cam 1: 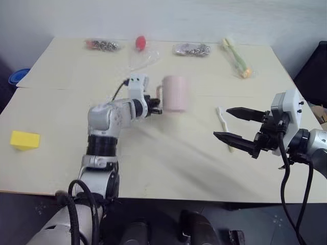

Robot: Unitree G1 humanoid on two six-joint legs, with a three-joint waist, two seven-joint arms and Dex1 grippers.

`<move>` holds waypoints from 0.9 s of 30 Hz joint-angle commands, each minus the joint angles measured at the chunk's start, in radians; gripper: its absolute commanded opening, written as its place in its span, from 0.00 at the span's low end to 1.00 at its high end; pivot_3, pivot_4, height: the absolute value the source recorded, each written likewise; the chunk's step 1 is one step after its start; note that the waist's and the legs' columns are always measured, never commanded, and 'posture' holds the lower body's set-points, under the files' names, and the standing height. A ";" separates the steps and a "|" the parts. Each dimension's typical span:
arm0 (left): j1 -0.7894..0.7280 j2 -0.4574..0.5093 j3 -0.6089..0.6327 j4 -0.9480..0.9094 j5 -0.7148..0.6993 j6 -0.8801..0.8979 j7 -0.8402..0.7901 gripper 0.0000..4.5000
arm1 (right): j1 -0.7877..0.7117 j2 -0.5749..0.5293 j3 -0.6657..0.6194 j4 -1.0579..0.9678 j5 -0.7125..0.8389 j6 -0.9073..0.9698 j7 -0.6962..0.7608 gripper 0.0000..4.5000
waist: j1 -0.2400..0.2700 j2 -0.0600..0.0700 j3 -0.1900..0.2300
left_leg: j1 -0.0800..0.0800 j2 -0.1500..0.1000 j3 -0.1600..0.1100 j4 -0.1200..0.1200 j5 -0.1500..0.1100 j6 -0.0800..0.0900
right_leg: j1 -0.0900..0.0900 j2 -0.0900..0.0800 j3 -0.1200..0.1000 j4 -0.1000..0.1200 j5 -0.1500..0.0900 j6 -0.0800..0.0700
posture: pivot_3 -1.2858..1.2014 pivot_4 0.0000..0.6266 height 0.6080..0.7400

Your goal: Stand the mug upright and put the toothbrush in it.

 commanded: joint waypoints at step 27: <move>0.447 0.451 0.157 -0.605 -0.308 0.096 -0.380 0.79 | -0.204 0.045 0.192 0.178 -0.154 0.106 -0.242 1.00 | -0.023 0.001 0.001 | 0.000 0.006 -0.009 0.001 -0.001 0.002 | 0.001 -0.001 0.000 0.001 0.000 0.000 | 0.52 0.24 1.00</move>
